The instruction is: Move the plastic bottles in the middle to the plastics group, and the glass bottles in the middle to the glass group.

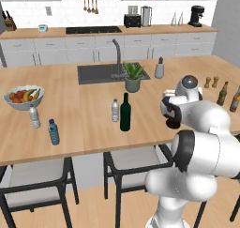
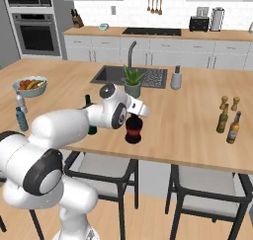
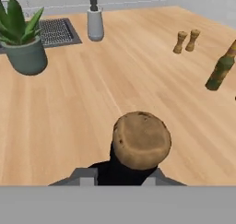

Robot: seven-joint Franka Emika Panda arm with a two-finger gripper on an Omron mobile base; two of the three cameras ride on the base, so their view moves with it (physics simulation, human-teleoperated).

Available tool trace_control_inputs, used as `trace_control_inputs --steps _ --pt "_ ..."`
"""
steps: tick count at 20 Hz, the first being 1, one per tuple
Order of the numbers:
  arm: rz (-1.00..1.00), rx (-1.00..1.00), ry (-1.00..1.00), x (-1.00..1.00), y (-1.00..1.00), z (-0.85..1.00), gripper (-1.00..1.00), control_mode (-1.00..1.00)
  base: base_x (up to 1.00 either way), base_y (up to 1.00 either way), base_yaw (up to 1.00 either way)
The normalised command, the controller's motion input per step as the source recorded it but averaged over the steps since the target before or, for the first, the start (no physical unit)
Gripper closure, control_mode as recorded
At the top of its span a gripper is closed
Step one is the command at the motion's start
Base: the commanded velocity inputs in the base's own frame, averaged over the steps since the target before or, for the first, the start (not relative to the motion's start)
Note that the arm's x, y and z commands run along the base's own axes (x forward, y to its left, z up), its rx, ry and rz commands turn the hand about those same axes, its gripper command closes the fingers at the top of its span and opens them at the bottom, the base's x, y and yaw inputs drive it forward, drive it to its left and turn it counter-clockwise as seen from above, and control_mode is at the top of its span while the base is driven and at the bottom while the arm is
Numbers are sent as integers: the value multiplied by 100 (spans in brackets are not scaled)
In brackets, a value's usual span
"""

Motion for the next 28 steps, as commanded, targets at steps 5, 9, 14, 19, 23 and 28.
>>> trace_control_inputs --steps 5,9,14,19,23,28 --pt "-41 0 14 -13 -86 31 100 -100 0 0 0" --pt "-38 0 15 -1 -97 13 100 -100 0 0 0" --pt "-27 6 6 -2 -88 0 100 -100 0 0 0" --pt "-18 1 -7 1 -76 -1 100 -100 0 0 0" --pt "-12 0 -11 9 -67 0 100 -100 0 0 0" --pt "-10 0 -9 19 -64 0 100 -100 0 0 0"
